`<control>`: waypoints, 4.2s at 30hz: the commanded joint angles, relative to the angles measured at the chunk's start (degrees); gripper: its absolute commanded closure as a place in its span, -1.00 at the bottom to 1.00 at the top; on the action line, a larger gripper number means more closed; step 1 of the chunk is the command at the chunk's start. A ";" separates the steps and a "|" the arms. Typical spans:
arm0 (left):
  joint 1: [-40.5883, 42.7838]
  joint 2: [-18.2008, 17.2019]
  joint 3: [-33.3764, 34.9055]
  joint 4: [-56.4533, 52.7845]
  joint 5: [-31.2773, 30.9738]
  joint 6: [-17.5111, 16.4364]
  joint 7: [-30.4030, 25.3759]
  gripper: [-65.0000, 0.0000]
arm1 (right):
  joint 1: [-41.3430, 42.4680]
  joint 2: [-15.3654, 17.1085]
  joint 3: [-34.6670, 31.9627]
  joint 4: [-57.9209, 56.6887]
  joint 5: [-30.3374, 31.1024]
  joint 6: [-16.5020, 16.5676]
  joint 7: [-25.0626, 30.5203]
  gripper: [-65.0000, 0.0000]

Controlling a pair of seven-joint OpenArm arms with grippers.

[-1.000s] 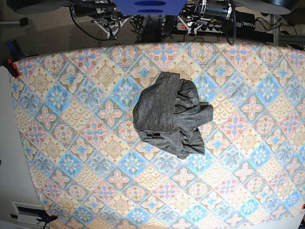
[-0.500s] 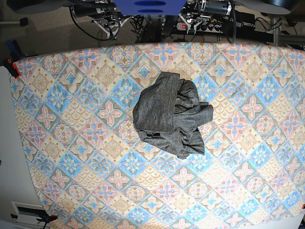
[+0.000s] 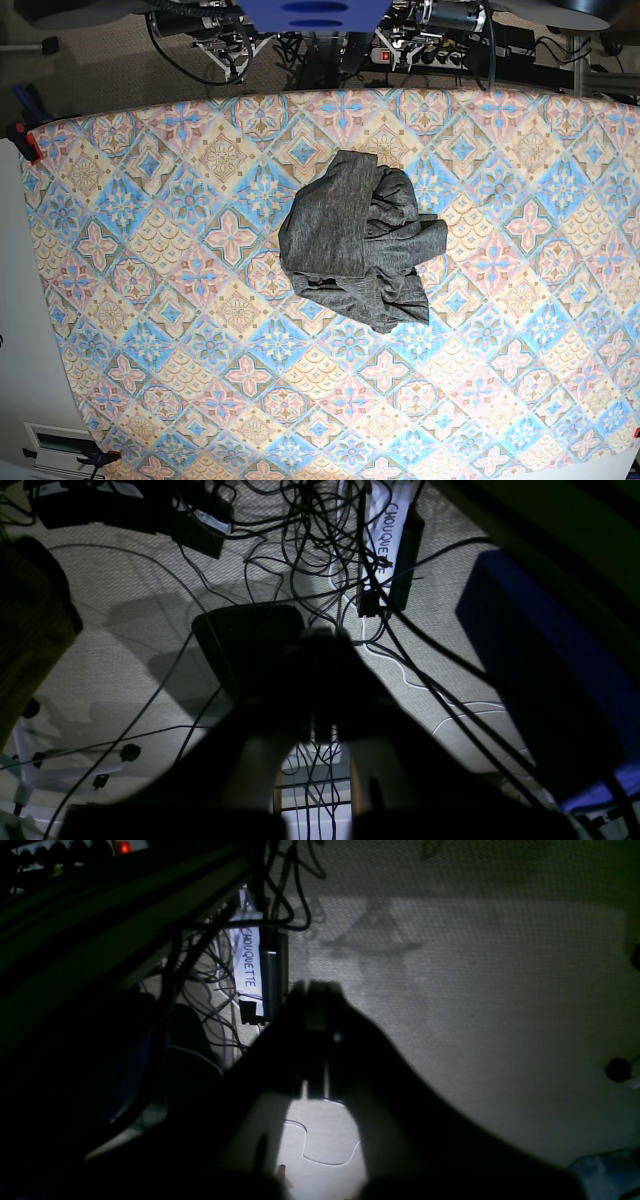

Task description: Layout the t-shirt on the table in an organized manner, then fold the t-shirt properly

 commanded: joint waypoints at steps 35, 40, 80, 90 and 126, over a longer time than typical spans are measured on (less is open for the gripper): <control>13.73 -5.95 -0.16 -0.03 -0.38 -0.05 -40.14 1.00 | -10.76 5.99 12.01 0.23 0.38 0.58 25.13 1.00; 15.93 -5.95 -0.16 -0.03 -0.38 -0.05 -55.00 1.00 | -13.57 5.99 12.28 0.05 0.38 0.58 35.77 1.00; 54.88 -7.88 -3.50 93.90 -4.69 0.12 -48.58 1.00 | -49.88 0.19 24.32 84.63 0.03 0.84 45.35 0.99; 56.46 -8.32 -4.65 118.52 -8.30 0.12 -18.25 1.00 | -50.93 0.10 21.86 106.69 0.03 5.33 20.82 0.99; 33.07 -34.26 -13.70 121.07 -41.53 -0.23 32.56 1.00 | -17.53 5.02 -10.49 111.00 -0.05 13.77 -27.36 0.14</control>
